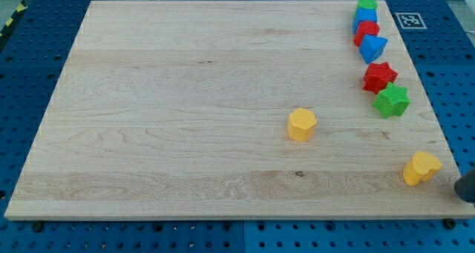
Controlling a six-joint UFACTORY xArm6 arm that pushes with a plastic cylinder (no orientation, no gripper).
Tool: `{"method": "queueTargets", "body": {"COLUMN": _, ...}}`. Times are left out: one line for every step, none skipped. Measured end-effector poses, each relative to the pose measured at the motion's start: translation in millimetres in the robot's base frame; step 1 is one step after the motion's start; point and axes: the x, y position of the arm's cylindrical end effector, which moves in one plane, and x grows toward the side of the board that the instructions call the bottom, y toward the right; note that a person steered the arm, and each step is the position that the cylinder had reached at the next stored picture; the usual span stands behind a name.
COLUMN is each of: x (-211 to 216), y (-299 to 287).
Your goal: Slide the heart to the bottom left side of the green star
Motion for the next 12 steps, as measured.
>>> {"method": "queueTargets", "body": {"x": 3, "y": -14}}
{"method": "queueTargets", "body": {"x": -4, "y": -25}}
{"method": "queueTargets", "body": {"x": -16, "y": -49}}
{"method": "queueTargets", "body": {"x": -39, "y": -69}}
{"method": "queueTargets", "body": {"x": -48, "y": -91}}
{"method": "queueTargets", "body": {"x": -20, "y": -93}}
{"method": "queueTargets", "body": {"x": 1, "y": -66}}
{"method": "queueTargets", "body": {"x": 0, "y": -36}}
{"method": "queueTargets", "body": {"x": -21, "y": -27}}
{"method": "queueTargets", "body": {"x": -57, "y": -27}}
{"method": "queueTargets", "body": {"x": -76, "y": -34}}
{"method": "queueTargets", "body": {"x": -85, "y": -56}}
